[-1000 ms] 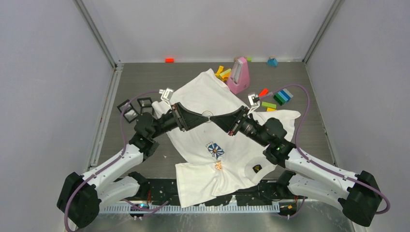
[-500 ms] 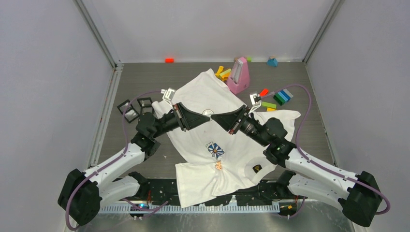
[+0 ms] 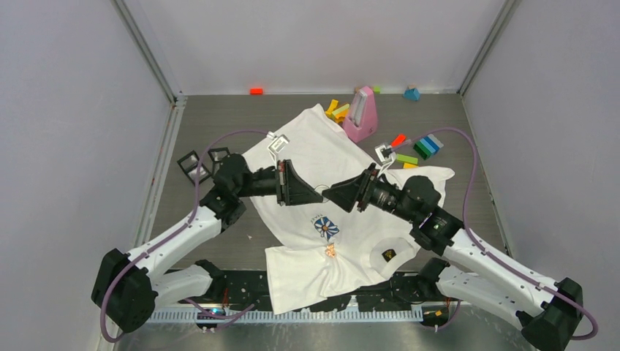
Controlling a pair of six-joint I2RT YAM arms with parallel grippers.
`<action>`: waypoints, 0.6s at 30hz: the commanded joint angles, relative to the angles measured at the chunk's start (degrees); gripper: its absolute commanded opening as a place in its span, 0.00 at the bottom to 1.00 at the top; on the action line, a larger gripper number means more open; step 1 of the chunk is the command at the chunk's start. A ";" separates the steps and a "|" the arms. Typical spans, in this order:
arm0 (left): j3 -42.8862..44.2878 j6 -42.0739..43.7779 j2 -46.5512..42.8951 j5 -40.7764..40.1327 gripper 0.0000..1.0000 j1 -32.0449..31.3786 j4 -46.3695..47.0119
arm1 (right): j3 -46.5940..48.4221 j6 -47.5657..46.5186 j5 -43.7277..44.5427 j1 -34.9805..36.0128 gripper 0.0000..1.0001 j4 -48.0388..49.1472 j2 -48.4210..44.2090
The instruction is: Pin the brooch onto the clothing
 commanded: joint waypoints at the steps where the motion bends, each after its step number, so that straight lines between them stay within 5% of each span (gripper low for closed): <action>1: 5.53 8.69 0.24 12.60 0.00 -0.17 -11.67 | 4.69 -1.61 -9.86 -0.82 0.63 -6.23 0.71; 7: 9.53 18.38 -0.46 13.78 0.00 -0.22 -26.14 | 4.78 1.46 -16.05 -0.87 0.52 -2.87 2.65; 18: 9.88 18.76 -0.73 14.42 0.00 -0.22 -26.18 | 0.84 7.14 -17.05 -0.83 0.36 7.98 5.72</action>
